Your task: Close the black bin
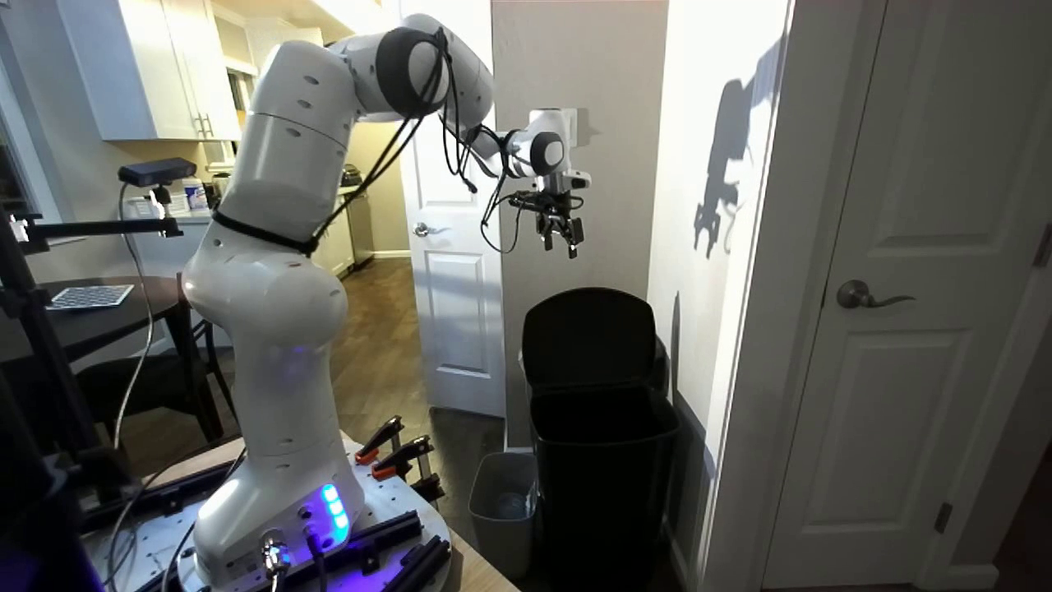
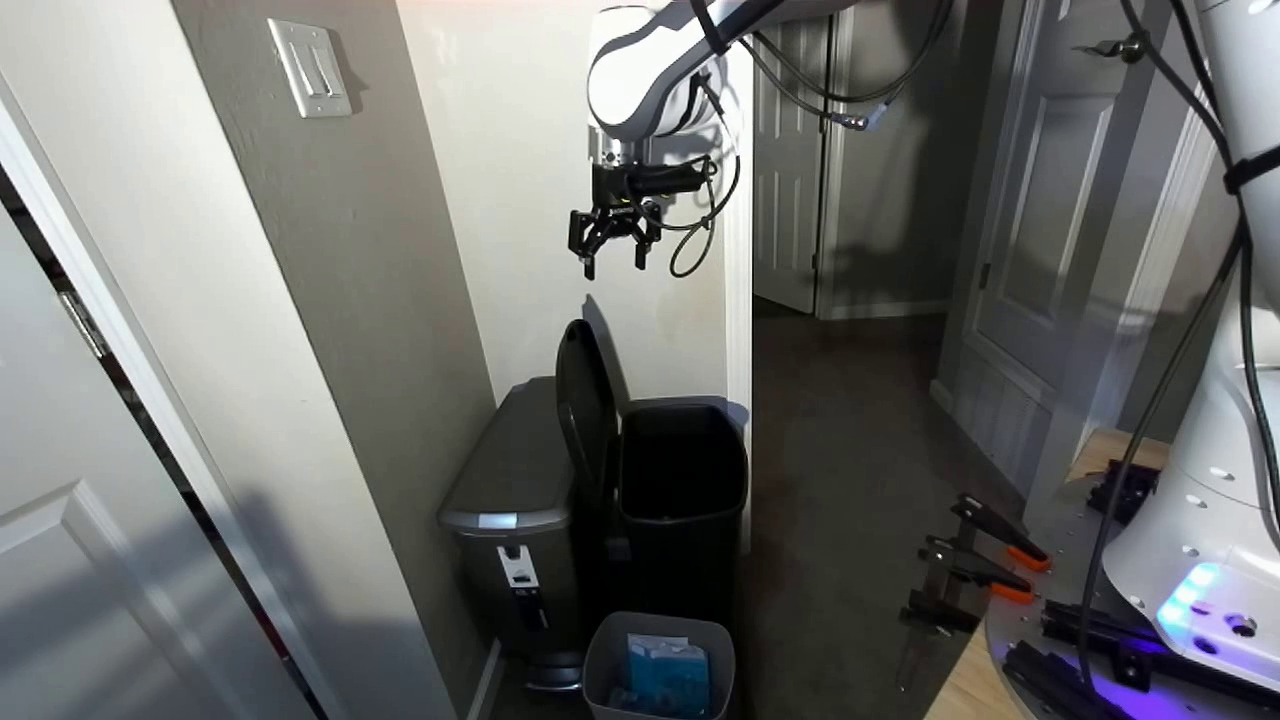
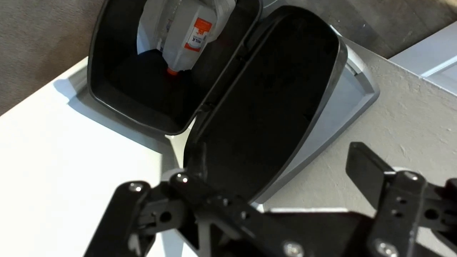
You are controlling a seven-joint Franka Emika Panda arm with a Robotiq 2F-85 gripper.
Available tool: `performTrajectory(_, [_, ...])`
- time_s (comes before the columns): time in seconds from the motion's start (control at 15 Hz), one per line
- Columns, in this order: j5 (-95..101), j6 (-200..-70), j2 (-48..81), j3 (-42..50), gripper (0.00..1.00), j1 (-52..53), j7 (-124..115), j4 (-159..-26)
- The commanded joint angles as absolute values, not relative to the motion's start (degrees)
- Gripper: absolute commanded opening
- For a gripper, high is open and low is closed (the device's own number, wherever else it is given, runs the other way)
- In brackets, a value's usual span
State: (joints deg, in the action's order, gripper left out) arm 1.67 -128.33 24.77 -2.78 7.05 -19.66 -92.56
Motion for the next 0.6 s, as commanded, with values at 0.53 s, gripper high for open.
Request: performTrajectory(0.53, [0.0, -115.7, 50.3, -0.7, 1.0, 9.9, -23.8, -57.3])
